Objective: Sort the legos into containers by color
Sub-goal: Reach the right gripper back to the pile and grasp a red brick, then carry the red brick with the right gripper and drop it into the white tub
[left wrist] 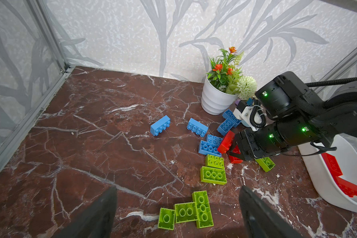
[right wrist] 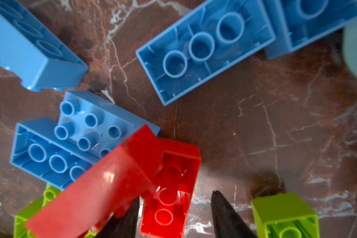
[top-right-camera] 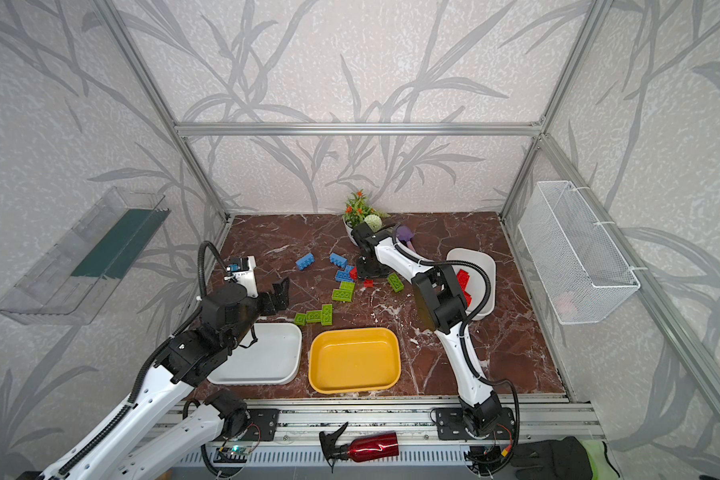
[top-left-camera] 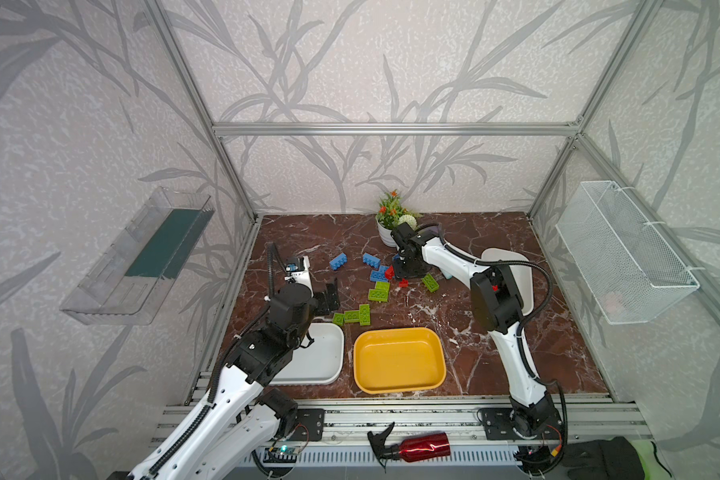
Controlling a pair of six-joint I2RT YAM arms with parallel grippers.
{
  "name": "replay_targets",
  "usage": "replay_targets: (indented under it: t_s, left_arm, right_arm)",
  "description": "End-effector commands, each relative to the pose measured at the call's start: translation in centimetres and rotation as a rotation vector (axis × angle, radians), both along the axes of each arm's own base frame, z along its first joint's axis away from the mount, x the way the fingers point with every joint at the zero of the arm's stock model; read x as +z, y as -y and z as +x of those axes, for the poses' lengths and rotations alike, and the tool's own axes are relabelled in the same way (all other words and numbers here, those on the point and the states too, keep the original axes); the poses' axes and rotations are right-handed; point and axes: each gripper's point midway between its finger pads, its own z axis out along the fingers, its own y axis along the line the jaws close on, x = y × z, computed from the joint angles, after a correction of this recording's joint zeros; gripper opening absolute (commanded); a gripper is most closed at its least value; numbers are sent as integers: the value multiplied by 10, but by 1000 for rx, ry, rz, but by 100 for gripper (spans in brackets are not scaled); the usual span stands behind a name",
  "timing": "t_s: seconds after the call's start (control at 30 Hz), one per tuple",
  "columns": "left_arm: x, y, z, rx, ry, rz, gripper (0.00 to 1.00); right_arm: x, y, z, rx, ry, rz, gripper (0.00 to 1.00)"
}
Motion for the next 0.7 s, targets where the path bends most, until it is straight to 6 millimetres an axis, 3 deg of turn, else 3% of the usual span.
replay_targets:
  t_s: [0.0, 0.2, 0.37, 0.5, 0.67]
  left_arm:
    - [1, -9, -3, 23, -12, 33, 91]
    - [3, 0, 3, -9, -14, 29, 91]
    - [5, 19, 17, -67, -18, 10, 91]
    - [3, 45, 33, -147, -36, -27, 91]
    - [-2, 92, 55, -303, -93, -73, 91]
  right_arm:
    - [-6, 2, -5, -11, -30, -32, 48]
    - [6, 6, -9, -15, -30, -40, 25]
    - [52, 23, -15, -12, 44, -69, 23]
    - [90, 52, -23, -31, 100, -85, 23]
    - [112, 118, -35, -136, 128, -105, 23]
